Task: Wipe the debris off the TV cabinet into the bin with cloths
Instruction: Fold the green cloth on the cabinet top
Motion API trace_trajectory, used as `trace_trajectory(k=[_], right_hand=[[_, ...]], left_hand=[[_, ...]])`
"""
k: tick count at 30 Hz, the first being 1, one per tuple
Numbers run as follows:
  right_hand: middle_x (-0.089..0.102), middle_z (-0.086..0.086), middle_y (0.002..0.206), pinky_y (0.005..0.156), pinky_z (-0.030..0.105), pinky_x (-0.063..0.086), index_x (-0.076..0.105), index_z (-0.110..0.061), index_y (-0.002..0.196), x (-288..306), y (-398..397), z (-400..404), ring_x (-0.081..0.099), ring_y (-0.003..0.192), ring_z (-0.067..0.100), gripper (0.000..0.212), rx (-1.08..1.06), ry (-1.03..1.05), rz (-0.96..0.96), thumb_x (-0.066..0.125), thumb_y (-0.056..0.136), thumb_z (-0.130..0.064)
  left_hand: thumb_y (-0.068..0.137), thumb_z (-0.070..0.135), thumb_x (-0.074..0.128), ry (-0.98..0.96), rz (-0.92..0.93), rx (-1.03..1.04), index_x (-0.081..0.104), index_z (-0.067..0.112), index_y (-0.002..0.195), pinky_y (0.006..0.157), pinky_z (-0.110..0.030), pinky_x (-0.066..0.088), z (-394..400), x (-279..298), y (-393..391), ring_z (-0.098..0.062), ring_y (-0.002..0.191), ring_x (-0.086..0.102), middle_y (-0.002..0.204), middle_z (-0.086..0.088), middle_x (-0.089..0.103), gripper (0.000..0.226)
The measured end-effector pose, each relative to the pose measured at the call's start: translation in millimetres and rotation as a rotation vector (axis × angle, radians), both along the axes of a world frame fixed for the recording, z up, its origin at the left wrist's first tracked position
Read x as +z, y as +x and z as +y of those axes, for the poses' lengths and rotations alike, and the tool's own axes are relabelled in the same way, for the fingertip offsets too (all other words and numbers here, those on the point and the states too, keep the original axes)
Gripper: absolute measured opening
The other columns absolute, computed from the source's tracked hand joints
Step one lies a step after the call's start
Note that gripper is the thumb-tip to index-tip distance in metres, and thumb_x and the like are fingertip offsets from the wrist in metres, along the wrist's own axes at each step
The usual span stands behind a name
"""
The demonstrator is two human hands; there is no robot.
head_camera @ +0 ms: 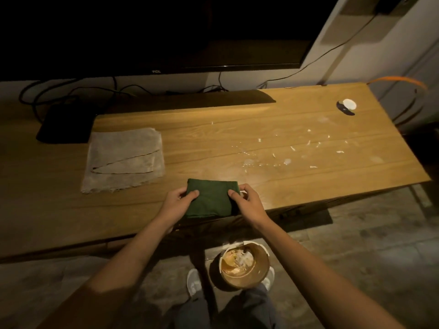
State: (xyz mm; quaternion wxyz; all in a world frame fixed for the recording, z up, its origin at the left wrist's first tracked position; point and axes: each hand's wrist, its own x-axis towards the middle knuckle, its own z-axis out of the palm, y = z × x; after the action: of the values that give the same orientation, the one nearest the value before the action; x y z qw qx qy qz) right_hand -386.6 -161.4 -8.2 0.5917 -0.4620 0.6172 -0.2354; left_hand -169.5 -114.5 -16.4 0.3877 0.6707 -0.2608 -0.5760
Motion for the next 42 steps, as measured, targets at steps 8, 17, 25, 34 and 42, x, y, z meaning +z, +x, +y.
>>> trace_trajectory(k=[8,17,25,34,42], right_hand=[[0.073,0.014,0.108,0.09,0.055,0.06,0.065,-0.018,0.104,-6,-106,-30,0.073,0.101,0.029,0.008,-0.008,-0.043,0.037,0.067,0.1,-0.024],[0.071,0.023,0.102,0.089,0.058,0.058,0.063,-0.011,0.104,-33,-179,-67,0.068,0.097,0.044,0.019,0.1,-0.031,0.12,0.068,0.099,-0.028],[0.061,-0.001,0.07,0.063,0.034,0.047,0.063,-0.01,0.085,-51,-173,-79,0.056,0.064,0.016,0.02,0.226,-0.097,0.28,0.072,0.095,-0.025],[0.069,-0.002,0.08,0.073,0.043,0.059,0.062,-0.023,0.083,-56,-178,-70,0.069,0.079,0.02,0.018,0.183,-0.145,0.457,0.072,0.092,-0.034],[0.068,-0.002,0.097,0.08,0.042,0.058,0.064,-0.023,0.099,-51,-198,-18,0.065,0.086,0.016,0.017,0.15,-0.261,0.497,0.067,0.097,-0.04]], left_hand=[[0.093,0.018,0.07,0.05,0.107,0.052,0.073,0.017,0.111,0.067,-0.027,0.061,-30,-19,-103,-0.018,0.087,0.077,0.098,-0.004,0.08,0.019],[0.094,0.018,0.068,0.077,-0.067,0.072,0.073,0.021,0.097,0.057,-0.017,0.055,-53,-26,-176,-0.006,0.075,0.075,0.092,0.003,0.078,0.007],[0.084,0.029,0.079,0.159,-0.546,0.157,0.071,0.027,0.078,0.069,-0.02,0.049,-50,-41,-169,-0.008,0.077,0.065,0.073,0.016,0.067,0.01],[0.085,0.039,0.076,0.145,-0.715,0.079,0.066,0.024,0.091,0.078,-0.037,0.056,-36,-43,-164,-0.02,0.09,0.067,0.09,0.003,0.069,0.019],[0.092,0.046,0.062,-0.026,-0.91,-0.042,0.058,0.023,0.117,0.071,-0.031,0.051,22,-41,-170,-0.014,0.103,0.058,0.116,0.001,0.056,0.034]])
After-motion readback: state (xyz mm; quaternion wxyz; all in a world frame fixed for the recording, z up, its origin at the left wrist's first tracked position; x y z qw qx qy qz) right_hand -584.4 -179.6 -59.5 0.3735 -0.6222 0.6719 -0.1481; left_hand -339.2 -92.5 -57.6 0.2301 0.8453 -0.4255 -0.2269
